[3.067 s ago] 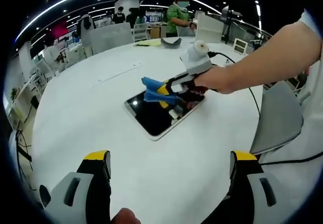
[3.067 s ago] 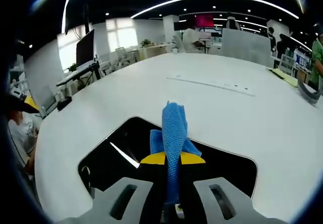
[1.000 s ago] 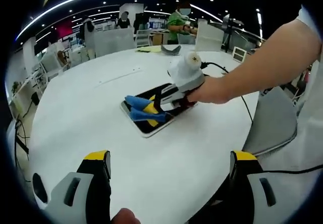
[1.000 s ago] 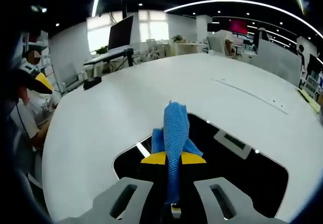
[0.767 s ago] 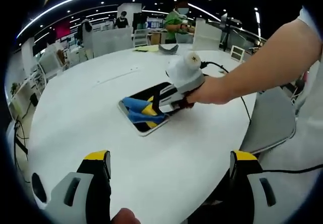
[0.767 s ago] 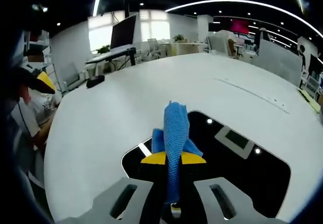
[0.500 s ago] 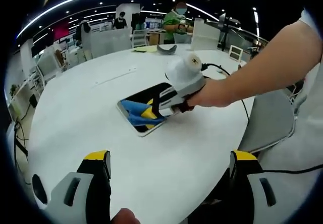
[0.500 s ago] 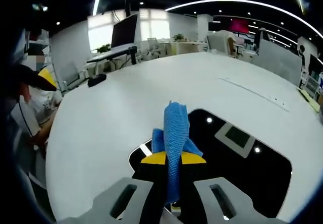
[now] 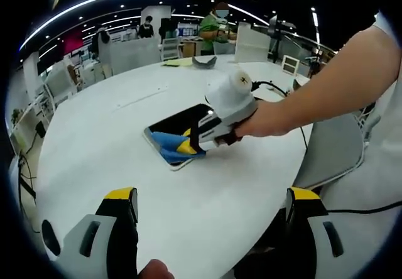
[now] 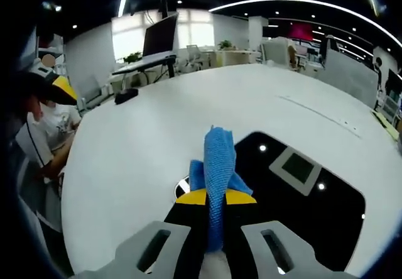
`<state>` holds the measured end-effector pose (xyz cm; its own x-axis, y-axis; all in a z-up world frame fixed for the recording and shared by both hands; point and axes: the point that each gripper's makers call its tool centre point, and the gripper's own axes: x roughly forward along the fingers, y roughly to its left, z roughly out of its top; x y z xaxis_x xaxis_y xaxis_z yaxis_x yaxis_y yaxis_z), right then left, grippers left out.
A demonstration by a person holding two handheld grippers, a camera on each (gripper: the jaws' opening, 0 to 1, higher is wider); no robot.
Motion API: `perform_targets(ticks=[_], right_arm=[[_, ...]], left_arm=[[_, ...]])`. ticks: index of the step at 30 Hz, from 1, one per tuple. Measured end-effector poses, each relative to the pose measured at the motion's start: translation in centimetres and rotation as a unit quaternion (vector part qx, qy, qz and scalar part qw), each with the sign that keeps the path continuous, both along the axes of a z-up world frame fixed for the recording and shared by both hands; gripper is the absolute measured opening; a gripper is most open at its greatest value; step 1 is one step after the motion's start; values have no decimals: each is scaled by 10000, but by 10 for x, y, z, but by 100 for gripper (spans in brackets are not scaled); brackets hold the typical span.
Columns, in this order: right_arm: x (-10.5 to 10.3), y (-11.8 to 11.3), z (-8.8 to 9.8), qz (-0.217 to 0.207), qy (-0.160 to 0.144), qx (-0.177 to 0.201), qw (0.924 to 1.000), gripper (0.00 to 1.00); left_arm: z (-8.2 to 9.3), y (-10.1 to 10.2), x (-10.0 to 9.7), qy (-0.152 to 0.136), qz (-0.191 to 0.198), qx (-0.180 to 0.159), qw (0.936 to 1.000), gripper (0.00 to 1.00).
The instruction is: Wipe the mirror surface with the cleaning cloth until all visible marks leave the cleaned area.
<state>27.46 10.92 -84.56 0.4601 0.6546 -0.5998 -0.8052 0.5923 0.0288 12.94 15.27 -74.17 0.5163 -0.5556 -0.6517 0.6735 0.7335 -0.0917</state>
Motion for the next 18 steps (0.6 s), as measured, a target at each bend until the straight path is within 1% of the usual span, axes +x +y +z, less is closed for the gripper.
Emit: perform_targets(ticks=[7,9,18], right_arm=[[-9,1,0,0,30,29,10000,3],[-11,2,0,-16,53,39,10000,3],[-20,4,0,32,59,-8,10000,3]], left_arm=[[2,2,-3,-43,14,22,10000,99],[3,2,-4,-42,39,-26,10000,99],[4,3,-7,-82,42,-19,10000,99]])
